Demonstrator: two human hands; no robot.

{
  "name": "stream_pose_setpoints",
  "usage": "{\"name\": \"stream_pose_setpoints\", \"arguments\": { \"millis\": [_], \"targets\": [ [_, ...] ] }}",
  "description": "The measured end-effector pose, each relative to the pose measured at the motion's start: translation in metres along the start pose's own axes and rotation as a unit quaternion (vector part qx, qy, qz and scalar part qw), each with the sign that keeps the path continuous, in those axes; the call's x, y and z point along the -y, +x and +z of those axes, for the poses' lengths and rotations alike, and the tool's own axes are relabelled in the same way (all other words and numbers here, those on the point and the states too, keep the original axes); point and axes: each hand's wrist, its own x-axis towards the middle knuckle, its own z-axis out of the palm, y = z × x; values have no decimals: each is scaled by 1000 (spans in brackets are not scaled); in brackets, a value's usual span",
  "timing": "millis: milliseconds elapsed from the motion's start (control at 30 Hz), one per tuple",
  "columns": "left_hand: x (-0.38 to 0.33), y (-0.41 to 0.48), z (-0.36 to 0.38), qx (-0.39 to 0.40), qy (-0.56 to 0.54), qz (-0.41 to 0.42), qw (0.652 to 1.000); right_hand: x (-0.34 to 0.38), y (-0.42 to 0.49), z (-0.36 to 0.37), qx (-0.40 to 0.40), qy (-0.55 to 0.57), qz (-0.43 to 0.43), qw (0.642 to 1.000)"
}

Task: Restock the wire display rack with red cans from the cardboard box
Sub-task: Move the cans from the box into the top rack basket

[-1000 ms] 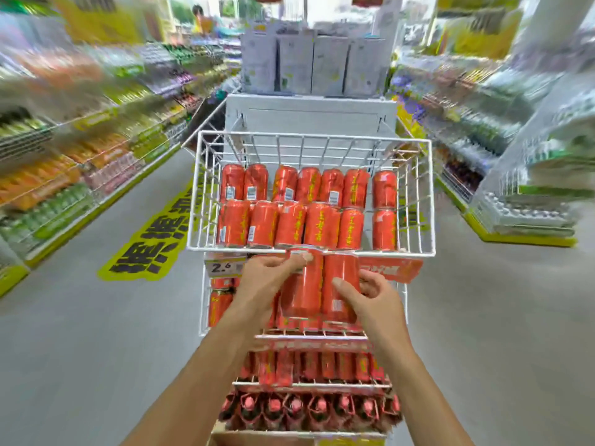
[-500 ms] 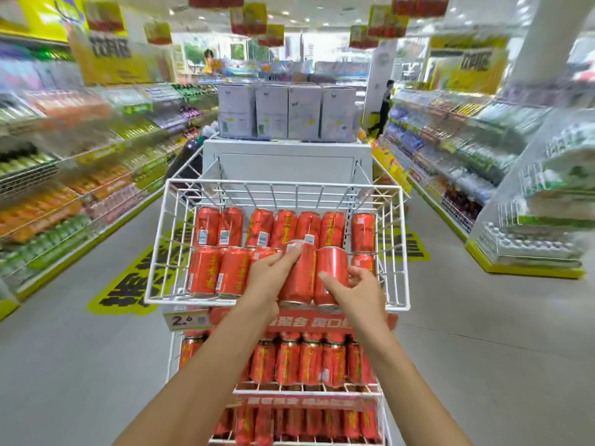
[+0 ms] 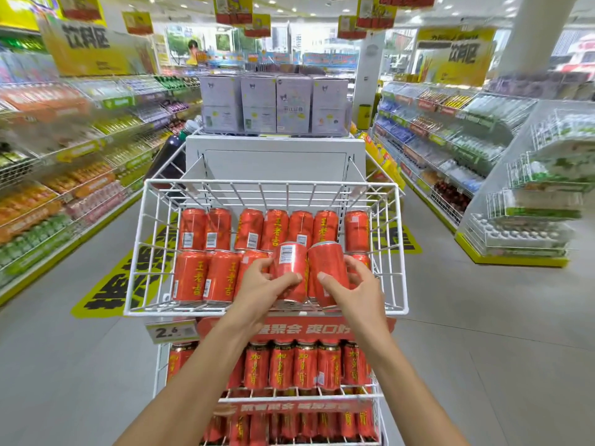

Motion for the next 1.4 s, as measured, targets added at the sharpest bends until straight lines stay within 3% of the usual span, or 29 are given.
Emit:
{"name": "stream_pose_setpoints", "arguments": {
  "millis": [167, 467, 733, 900, 1200, 1400],
  "targets": [
    [-5, 10, -11, -70, 77, 45, 994, 2, 16, -15, 21, -1, 1, 1000],
    [-12, 22, -18, -105, 96, 80, 987, -8, 25, -28, 5, 19, 10, 1000],
    [-19, 29, -15, -94, 93, 112, 985, -9, 35, -37, -44, 20, -19, 999],
    [-18, 43, 3, -62, 133, 111, 983, -14, 49, -30, -26, 6, -1, 1000],
    [-23, 61, 38, -81, 314, 113, 939, -17, 88, -26, 28, -86, -3, 996],
    [-25, 67, 57, -65, 423, 168, 888, -30, 102, -24, 50, -127, 17, 990]
  ]
}}
